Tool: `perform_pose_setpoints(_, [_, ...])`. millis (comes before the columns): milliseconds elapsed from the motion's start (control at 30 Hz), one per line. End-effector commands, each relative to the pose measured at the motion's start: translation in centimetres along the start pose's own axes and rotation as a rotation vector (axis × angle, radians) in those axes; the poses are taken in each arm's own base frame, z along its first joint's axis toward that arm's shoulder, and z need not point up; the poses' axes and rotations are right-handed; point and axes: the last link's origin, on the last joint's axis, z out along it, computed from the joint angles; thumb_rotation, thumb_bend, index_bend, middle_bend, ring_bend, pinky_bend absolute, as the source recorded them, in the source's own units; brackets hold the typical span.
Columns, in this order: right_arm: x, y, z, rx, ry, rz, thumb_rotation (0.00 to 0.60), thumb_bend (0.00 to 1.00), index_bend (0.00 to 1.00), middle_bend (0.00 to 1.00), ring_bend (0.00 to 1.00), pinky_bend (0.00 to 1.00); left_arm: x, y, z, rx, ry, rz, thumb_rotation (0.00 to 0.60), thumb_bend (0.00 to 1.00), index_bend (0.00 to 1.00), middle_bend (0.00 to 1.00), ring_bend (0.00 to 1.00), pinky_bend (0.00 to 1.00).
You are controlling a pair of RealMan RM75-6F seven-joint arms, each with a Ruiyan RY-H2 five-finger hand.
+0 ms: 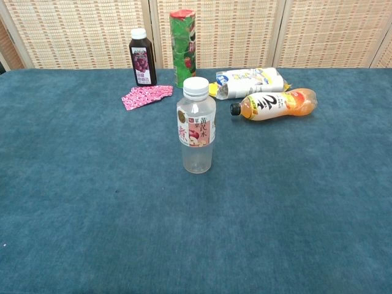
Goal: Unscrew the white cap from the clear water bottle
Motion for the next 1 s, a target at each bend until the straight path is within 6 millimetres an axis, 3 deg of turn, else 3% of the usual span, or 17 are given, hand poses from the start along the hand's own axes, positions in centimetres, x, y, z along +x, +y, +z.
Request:
perform_pose_setpoints(33, [-0.1, 0.0, 0.0, 0.001, -0.003, -0.001, 0.536, 0.25, 0.0, 0.0, 0.0, 0.0, 0.0, 0.0, 0.1, -0.004, -0.002, -0.004, 0.6, 0.37, 0.0, 0.0, 0.0, 0.19])
perform_pose_setpoints(267, [-0.3, -0.5, 0.6, 0.031, 0.019, 0.0, 0.537, 0.25, 0.0, 0.0, 0.0, 0.0, -1.0, 1.0, 1.6, -0.085, -0.005, -0.131, 0.6, 0.37, 0.0, 0.0, 0.0, 0.19])
perform_pose_setpoints(367, [-0.5, -0.8, 1.6, 0.046, 0.023, -0.009, 0.537, 0.25, 0.0, 0.0, 0.0, 0.0, -2.1, 1.6, 2.7, -0.115, -0.037, -0.284, 0.6, 0.37, 0.0, 0.0, 0.0, 0.19])
perform_pose_setpoints(567, [-0.1, -2.3, 4.6, 0.065, 0.045, -0.042, 0.538, 0.25, 0.0, 0.0, 0.0, 0.0, -4.1, 3.5, 6.7, -0.079, -0.031, -0.39, 0.6, 0.37, 0.0, 0.0, 0.0, 0.18])
perform_pose_setpoints(700, [0.0, -2.6, 5.2, 0.069, 0.044, -0.042, 0.538, 0.25, 0.0, 0.0, 0.0, 0.0, -4.4, 4.2, 7.6, -0.079, -0.038, -0.442, 0.6, 0.37, 0.0, 0.0, 0.0, 0.17])
perform_pose_setpoints(767, [0.2, -2.8, 6.3, 0.064, 0.044, -0.044, 0.536, 0.25, 0.0, 0.0, 0.0, 0.0, -4.7, 5.5, 9.4, -0.085, -0.044, -0.525, 0.6, 0.36, 0.0, 0.0, 0.0, 0.15])
perform_pose_setpoints(800, [0.3, -2.9, 7.2, 0.056, 0.047, -0.044, 0.536, 0.25, 0.0, 0.0, 0.0, 0.0, -5.0, 6.4, 11.3, -0.087, -0.03, -0.535, 0.6, 0.36, 0.0, 0.0, 0.0, 0.15])
perform_pose_setpoints(867, [0.8, -2.9, 8.7, 0.04, 0.043, -0.053, 0.537, 0.25, 0.0, 0.0, 0.0, 0.0, -5.6, 9.4, 14.4, -0.083, -0.09, -0.77, 0.6, 0.36, 0.0, 0.0, 0.0, 0.15])
perform_pose_setpoints(1000, [1.3, -2.8, 10.0, 0.018, 0.034, -0.073, 0.537, 0.25, 0.0, 0.0, 0.0, 0.0, -4.7, 12.0, 16.8, -0.099, -0.129, -1.092, 0.6, 0.36, 0.0, 0.0, 0.0, 0.15])
